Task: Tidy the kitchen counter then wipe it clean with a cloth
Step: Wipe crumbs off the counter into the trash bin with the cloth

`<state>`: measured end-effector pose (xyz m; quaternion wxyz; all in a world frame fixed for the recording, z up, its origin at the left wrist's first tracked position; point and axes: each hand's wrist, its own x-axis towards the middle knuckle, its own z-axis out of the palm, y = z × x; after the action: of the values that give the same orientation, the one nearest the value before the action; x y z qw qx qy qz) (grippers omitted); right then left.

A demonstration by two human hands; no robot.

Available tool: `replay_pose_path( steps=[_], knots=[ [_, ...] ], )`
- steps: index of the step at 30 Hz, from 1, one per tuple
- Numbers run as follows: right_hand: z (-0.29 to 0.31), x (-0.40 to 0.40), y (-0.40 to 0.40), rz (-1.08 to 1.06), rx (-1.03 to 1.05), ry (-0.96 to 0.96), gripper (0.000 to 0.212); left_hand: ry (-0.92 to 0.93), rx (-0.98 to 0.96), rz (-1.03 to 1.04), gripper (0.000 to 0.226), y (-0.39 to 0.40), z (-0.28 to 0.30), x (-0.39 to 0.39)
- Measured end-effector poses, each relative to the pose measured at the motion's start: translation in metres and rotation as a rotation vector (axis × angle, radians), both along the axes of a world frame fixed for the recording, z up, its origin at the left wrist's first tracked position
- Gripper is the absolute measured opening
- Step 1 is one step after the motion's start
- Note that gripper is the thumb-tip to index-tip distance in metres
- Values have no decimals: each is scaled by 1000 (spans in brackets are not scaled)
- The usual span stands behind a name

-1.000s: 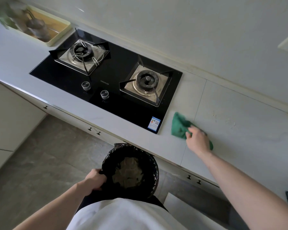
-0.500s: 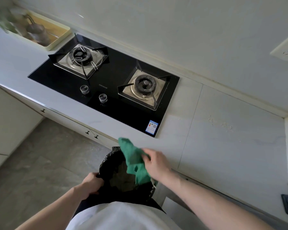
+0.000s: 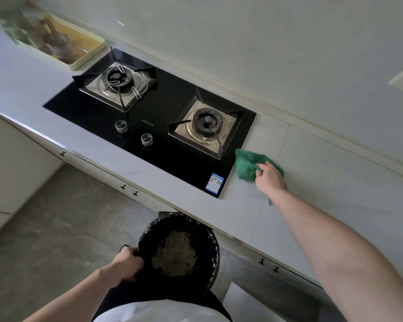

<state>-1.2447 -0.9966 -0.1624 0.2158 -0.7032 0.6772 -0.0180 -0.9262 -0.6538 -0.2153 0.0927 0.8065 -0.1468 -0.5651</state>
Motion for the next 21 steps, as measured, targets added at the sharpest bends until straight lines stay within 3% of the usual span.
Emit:
replay_pose_path(
  steps=[2, 7, 12, 18, 21],
  knots=[
    [-13, 4, 2, 5, 56, 64, 41, -2, 17, -7, 34, 0, -4, 1],
    [-27, 16, 30, 154, -27, 154, 41, -24, 64, -15, 34, 6, -13, 10],
    [-31, 19, 109, 251, -14, 16, 33, -27, 36, -11, 16, -1, -2, 5],
    [-15, 77, 224, 394, 179, -294, 30, 5, -4, 17, 20, -4, 0, 2],
    [-11, 89, 237, 427, 201, -325, 31, 6, -12, 32, 23, -2, -2, 1]
  ],
)
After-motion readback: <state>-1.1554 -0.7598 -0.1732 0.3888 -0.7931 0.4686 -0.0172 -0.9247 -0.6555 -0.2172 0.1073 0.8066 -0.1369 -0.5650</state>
